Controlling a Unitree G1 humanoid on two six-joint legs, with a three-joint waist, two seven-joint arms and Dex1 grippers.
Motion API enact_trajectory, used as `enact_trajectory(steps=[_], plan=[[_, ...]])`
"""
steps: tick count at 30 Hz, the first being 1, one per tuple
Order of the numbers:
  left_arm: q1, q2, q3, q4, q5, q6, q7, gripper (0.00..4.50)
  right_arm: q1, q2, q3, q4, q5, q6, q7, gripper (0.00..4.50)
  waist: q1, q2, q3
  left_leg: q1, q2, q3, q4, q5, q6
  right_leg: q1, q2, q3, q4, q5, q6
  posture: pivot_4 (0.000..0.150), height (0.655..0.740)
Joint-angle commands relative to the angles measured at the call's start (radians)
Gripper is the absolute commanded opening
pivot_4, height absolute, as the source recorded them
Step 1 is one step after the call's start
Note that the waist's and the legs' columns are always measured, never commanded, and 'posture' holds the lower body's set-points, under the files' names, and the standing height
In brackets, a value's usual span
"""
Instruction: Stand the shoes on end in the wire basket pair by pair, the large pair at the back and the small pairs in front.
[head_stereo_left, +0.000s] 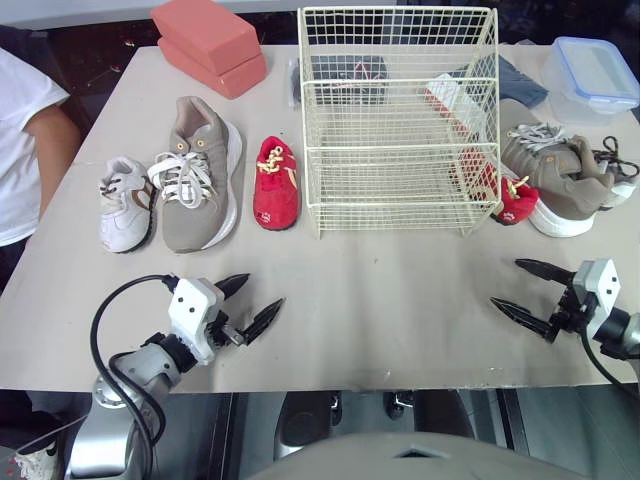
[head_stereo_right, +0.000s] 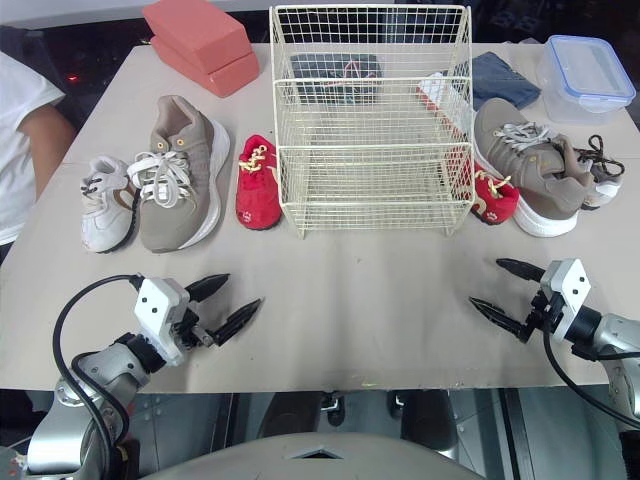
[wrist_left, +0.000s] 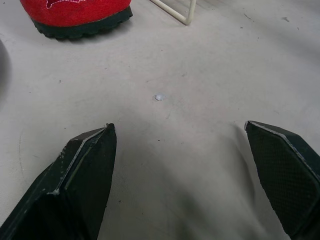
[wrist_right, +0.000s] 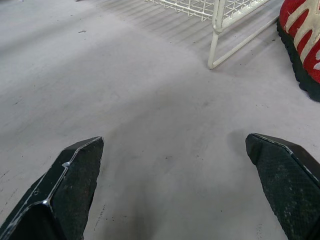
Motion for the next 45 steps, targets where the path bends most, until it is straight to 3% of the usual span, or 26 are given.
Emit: enact_trajectory(steps=[1, 21, 26, 35, 45], plan=[[0.006, 0.005, 0.008, 0.011, -0.016, 0.0, -0.015, 4.45, -0.007, 0.0, -0.009, -0.005, 0.002, -0.025, 0.009, 4.5, 0.0, 0.0, 0.0, 0.0, 0.0, 0.0, 0.0, 0.0, 0.0, 0.0, 0.0, 0.0, 0.0, 0.0, 0.0, 0.15, 0.686], [-0.024, 0.006, 0.017, 0.027, -0.041, -0.015, -0.059, 4.45, -0.033, -0.001, -0.012, 0.022, 0.006, -0.04, 0.028, 4.5, 0.001, 0.0, 0.0, 0.0, 0.0, 0.0, 0.0, 0.0, 0.0, 0.0, 0.0, 0.0, 0.0, 0.0, 0.0, 0.15, 0.686], [-0.035, 0.026, 0.042, 0.019, -0.104, -0.044, -0.145, 4.45, -0.065, -0.026, -0.024, -0.053, 0.05, 0.0, 0.039, 4.5, 0.0, 0.0, 0.0, 0.0, 0.0, 0.0, 0.0, 0.0, 0.0, 0.0, 0.0, 0.0, 0.0, 0.0, 0.0, 0.15, 0.686], [-0.128, 0.09, 0.103, -0.025, -0.272, -0.014, -0.27, 4.45, -0.306, -0.118, 0.028, -0.18, 0.102, 0.143, 0.043, 4.5, -0.001, 0.0, 0.002, 0.0, 0.0, 0.0, 0.0, 0.0, 0.0, 0.0, 0.001, -0.001, 0.0, 0.0, 0.0, 0.15, 0.686], [-0.283, 0.284, 0.24, -0.168, -0.446, 0.114, -0.284, 4.45, -0.711, -0.186, 0.298, -0.083, -0.037, 0.202, 0.195, 4.5, -0.002, -0.001, 0.006, 0.0, 0.0, 0.0, 0.0, 0.0, -0.001, 0.0, 0.001, -0.001, 0.001, 0.001, 0.001, 0.15, 0.686]])
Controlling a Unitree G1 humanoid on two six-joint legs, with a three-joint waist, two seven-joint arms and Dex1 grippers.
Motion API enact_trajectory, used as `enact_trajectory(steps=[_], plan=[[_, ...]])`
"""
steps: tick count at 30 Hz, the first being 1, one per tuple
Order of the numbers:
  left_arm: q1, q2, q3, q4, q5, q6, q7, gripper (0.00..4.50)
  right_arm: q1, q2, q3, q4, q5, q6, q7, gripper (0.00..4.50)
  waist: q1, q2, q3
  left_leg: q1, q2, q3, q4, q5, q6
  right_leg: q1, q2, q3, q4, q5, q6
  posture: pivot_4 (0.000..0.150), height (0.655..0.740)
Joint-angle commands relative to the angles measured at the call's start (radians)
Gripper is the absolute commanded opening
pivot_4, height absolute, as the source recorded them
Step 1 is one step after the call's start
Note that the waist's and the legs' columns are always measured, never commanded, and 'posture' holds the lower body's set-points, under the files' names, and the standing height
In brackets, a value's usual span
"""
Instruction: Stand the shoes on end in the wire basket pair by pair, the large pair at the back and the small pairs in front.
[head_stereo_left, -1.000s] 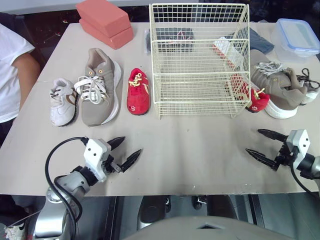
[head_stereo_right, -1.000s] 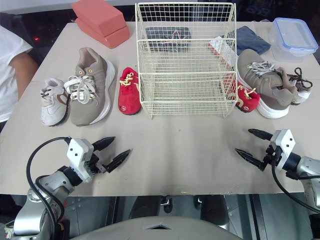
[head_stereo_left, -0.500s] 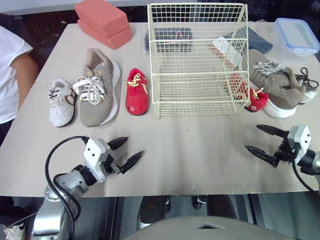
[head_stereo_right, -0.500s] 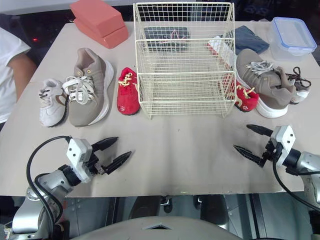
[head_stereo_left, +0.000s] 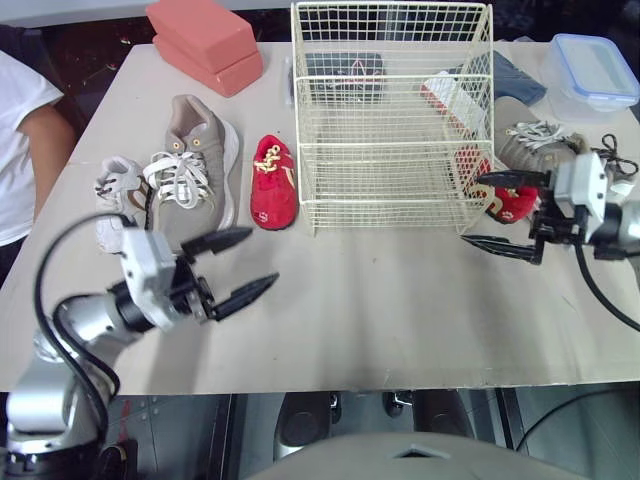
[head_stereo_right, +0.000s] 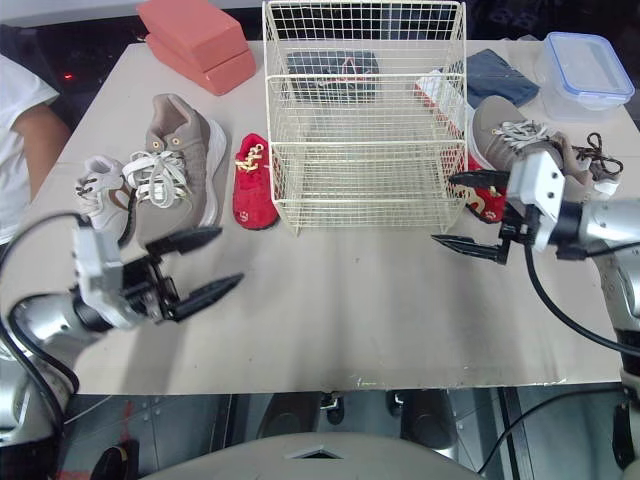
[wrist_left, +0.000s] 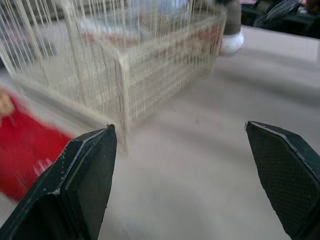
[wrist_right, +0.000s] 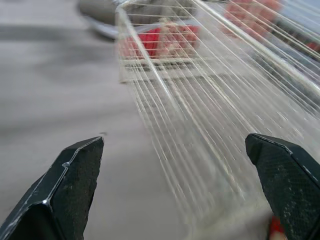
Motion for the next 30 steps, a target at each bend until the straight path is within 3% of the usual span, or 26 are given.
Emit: enact_trajectory(steps=[1, 8, 11, 18, 19, 30], plan=[[-0.022, 0.053, 0.059, -0.079, -0.078, 0.054, 0.002, 4.45, -0.102, -0.007, 0.06, 0.037, -0.032, 0.005, 0.073, 4.5, 0.0, 0.0, 0.0, 0.0, 0.0, 0.0, 0.0, 0.001, -0.001, 0.0, 0.0, 0.0, 0.0, 0.0, 0.001, 0.15, 0.686], [-0.02, 0.113, 0.162, -0.138, -0.164, 0.149, 0.032, 4.45, -0.247, -0.039, 0.201, 0.111, -0.172, -0.008, 0.178, 4.5, 0.001, -0.001, 0.004, -0.001, 0.0, 0.002, -0.001, 0.002, -0.005, 0.0, 0.0, 0.0, -0.002, 0.001, 0.002, 0.15, 0.686], [-0.022, 0.094, 0.197, -0.167, -0.24, 0.176, 0.069, 4.5, -0.284, -0.035, 0.229, 0.139, -0.214, -0.013, 0.193, 3.81, 0.0, -0.001, 0.005, -0.001, 0.0, 0.002, 0.0, 0.002, -0.006, 0.0, 0.0, 0.0, -0.002, 0.001, 0.002, 0.15, 0.686], [-0.001, 0.084, 0.234, -0.186, -0.278, 0.193, 0.081, 4.5, -0.329, 0.0, 0.246, 0.163, -0.25, -0.013, 0.198, 0.27, -0.001, -0.001, 0.005, 0.0, 0.0, 0.002, 0.0, 0.003, -0.006, 0.0, 0.0, 0.0, -0.001, 0.001, 0.002, 0.15, 0.686], [-0.001, 0.084, 0.236, -0.186, -0.279, 0.194, 0.08, 4.5, -0.333, 0.007, 0.25, 0.164, -0.257, -0.016, 0.195, 0.06, -0.001, -0.001, 0.005, 0.0, 0.0, 0.002, 0.0, 0.003, -0.006, 0.0, 0.0, 0.0, -0.001, 0.001, 0.002, 0.15, 0.686], [-0.017, 0.1, 0.239, -0.166, -0.273, 0.205, 0.085, 4.5, -0.392, 0.083, 0.276, 0.103, -0.307, 0.16, 0.112, 0.06, -0.006, -0.001, 0.005, 0.0, 0.0, 0.003, 0.0, 0.003, -0.006, 0.0, 0.001, 0.0, 0.0, 0.001, 0.002, 0.15, 0.686]])
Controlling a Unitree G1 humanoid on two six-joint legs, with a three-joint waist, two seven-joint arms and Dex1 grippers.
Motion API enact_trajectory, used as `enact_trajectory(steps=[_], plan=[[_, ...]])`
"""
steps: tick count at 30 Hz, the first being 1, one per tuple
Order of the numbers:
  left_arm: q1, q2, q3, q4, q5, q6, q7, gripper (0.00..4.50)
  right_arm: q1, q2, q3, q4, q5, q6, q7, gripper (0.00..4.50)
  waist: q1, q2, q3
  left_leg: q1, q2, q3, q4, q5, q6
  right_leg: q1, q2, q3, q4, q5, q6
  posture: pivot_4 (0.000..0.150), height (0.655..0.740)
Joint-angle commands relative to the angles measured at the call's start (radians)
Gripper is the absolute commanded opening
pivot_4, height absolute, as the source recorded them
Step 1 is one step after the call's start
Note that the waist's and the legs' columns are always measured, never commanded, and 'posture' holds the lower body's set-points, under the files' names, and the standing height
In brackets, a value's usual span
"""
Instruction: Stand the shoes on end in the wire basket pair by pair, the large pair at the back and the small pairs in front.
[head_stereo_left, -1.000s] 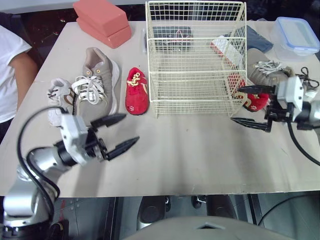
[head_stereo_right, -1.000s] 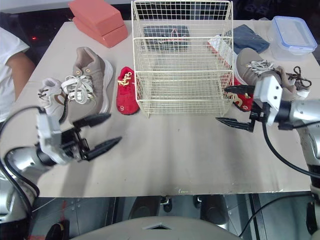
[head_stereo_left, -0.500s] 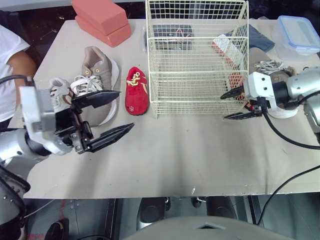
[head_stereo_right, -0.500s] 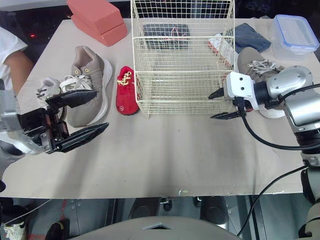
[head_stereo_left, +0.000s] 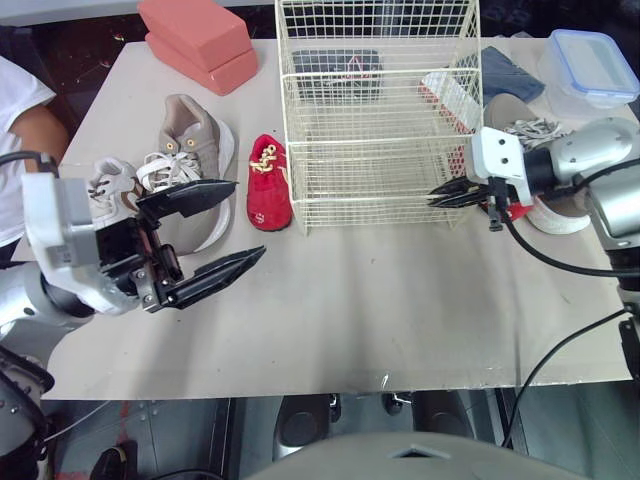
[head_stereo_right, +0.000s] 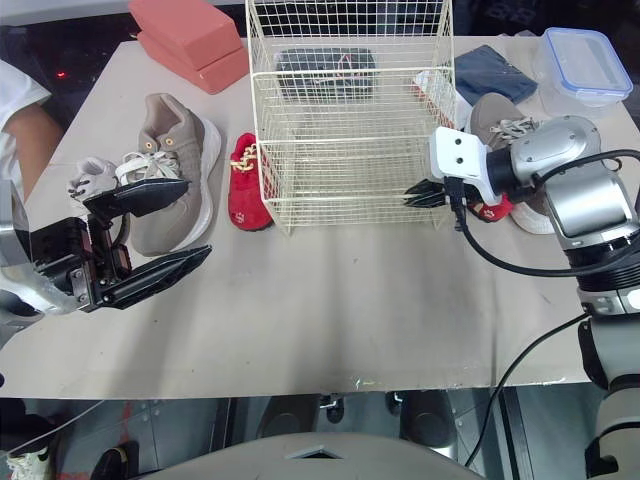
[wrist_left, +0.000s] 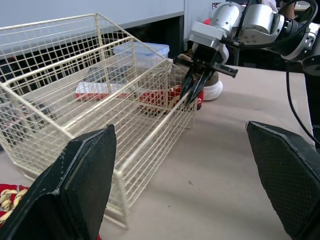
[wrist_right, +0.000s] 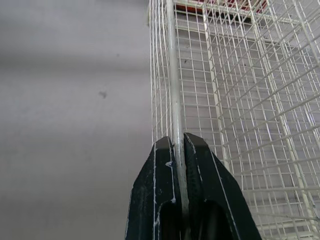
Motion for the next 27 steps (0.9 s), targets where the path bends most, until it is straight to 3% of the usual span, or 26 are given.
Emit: enact_trajectory(steps=[1, 27], plan=[[-0.017, 0.016, 0.036, 0.001, -0.008, -0.002, 0.005, 4.5, -0.031, 0.003, 0.002, -0.055, -0.015, 0.065, -0.031, 0.06, 0.001, 0.0, 0.0, 0.0, 0.0, 0.0, 0.0, 0.0, 0.0, 0.0, 0.0, 0.0, 0.0, 0.0, 0.0, 0.15, 0.686], [-0.034, 0.006, 0.035, 0.077, 0.034, -0.03, -0.051, 4.5, 0.003, -0.05, -0.014, -0.253, -0.014, 0.395, -0.129, 0.06, 0.008, 0.0, 0.0, -0.001, 0.0, 0.0, 0.0, 0.0, 0.0, 0.0, 0.0, -0.001, 0.0, 0.0, 0.0, 0.15, 0.686]])
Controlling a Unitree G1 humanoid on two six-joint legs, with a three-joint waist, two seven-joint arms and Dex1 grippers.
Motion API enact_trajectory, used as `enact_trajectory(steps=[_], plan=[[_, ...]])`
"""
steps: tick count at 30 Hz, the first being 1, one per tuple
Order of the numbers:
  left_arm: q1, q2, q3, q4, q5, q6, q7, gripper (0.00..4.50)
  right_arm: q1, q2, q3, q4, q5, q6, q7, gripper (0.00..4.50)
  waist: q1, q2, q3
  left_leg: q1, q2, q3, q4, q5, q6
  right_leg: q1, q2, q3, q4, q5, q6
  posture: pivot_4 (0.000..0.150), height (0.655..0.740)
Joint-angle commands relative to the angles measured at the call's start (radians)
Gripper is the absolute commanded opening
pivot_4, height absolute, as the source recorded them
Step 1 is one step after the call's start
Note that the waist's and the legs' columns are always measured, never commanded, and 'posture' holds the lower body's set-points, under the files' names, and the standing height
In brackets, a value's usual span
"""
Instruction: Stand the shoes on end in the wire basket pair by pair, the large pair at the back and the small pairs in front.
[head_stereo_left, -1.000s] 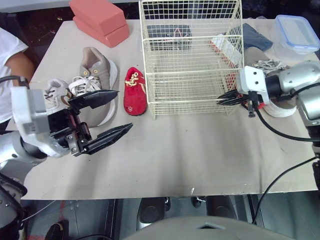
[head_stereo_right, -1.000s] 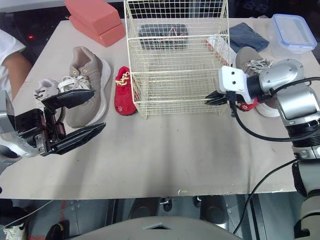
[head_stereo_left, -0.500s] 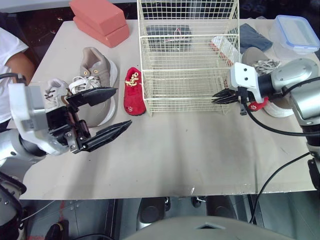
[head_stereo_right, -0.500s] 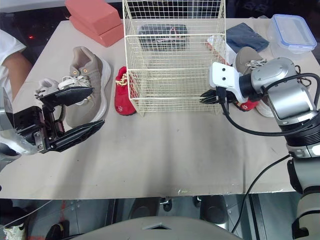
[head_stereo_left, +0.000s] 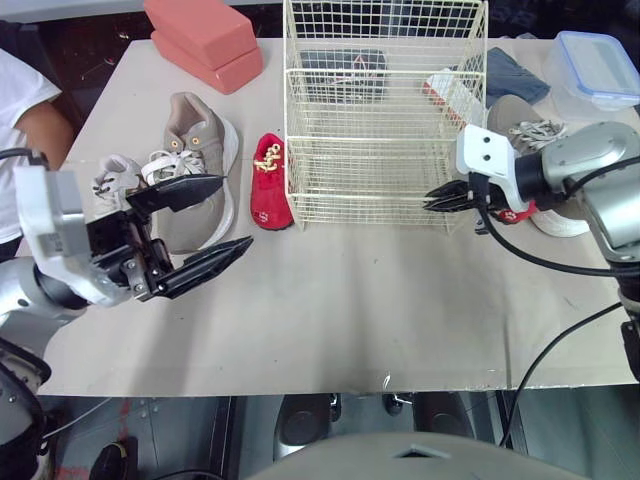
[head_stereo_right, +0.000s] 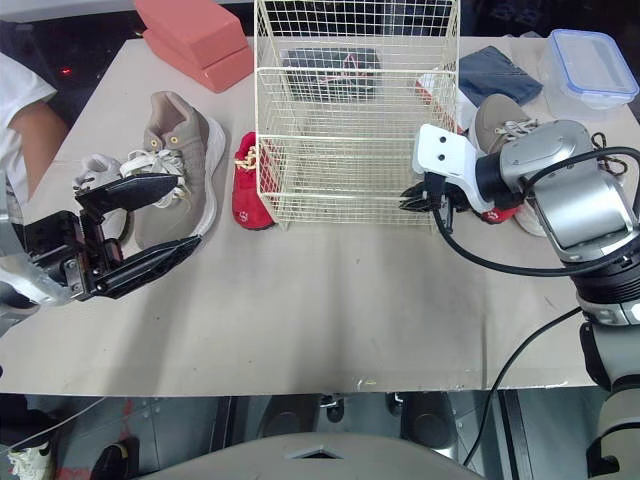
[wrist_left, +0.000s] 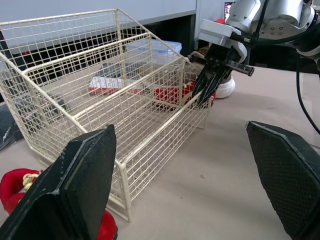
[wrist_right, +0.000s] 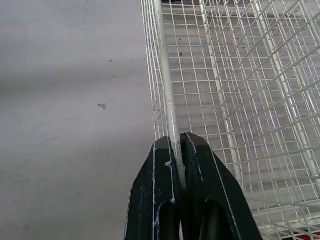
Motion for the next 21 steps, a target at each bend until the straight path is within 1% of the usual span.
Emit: enact_trajectory(steps=[1, 5, 10, 14, 21], plan=[[-0.015, 0.006, 0.035, 0.003, 0.001, -0.023, -0.017, 4.5, 0.0, -0.026, -0.034, -0.033, 0.008, 0.005, -0.027, 0.06, 0.0, 0.0, 0.0, 0.0, 0.0, 0.0, 0.0, 0.0, 0.0, 0.0, 0.0, 0.0, 0.0, 0.0, 0.0, 0.15, 0.686], [-0.016, 0.004, 0.033, 0.009, 0.005, -0.023, -0.029, 4.5, 0.007, -0.029, -0.032, -0.04, 0.017, -0.012, -0.028, 0.06, 0.0, 0.0, 0.0, 0.0, 0.0, 0.0, 0.0, 0.0, 0.0, 0.0, 0.0, 0.0, 0.0, 0.0, 0.0, 0.15, 0.686], [-0.019, 0.003, 0.035, 0.014, 0.007, -0.022, -0.037, 4.5, 0.005, -0.008, -0.034, -0.003, 0.027, -0.164, -0.006, 0.06, -0.002, 0.0, 0.0, 0.0, 0.0, 0.0, 0.0, 0.0, 0.0, 0.0, 0.0, 0.0, 0.0, 0.0, 0.0, 0.15, 0.686], [-0.021, -0.002, 0.029, 0.012, 0.01, -0.024, -0.038, 4.5, 0.001, -0.009, -0.028, 0.049, 0.021, -0.241, 0.006, 0.06, -0.002, 0.0, 0.0, 0.0, 0.0, 0.0, 0.0, 0.0, 0.0, 0.0, 0.0, 0.0, 0.0, 0.0, 0.0, 0.15, 0.686], [-0.022, -0.015, 0.037, 0.009, 0.014, -0.026, -0.023, 4.5, -0.01, -0.009, -0.034, 0.098, 0.017, -0.292, 0.007, 0.06, -0.003, 0.0, 0.0, 0.0, 0.0, 0.0, 0.0, 0.0, 0.0, 0.0, 0.0, 0.0, 0.0, 0.0, 0.0, 0.15, 0.686]])
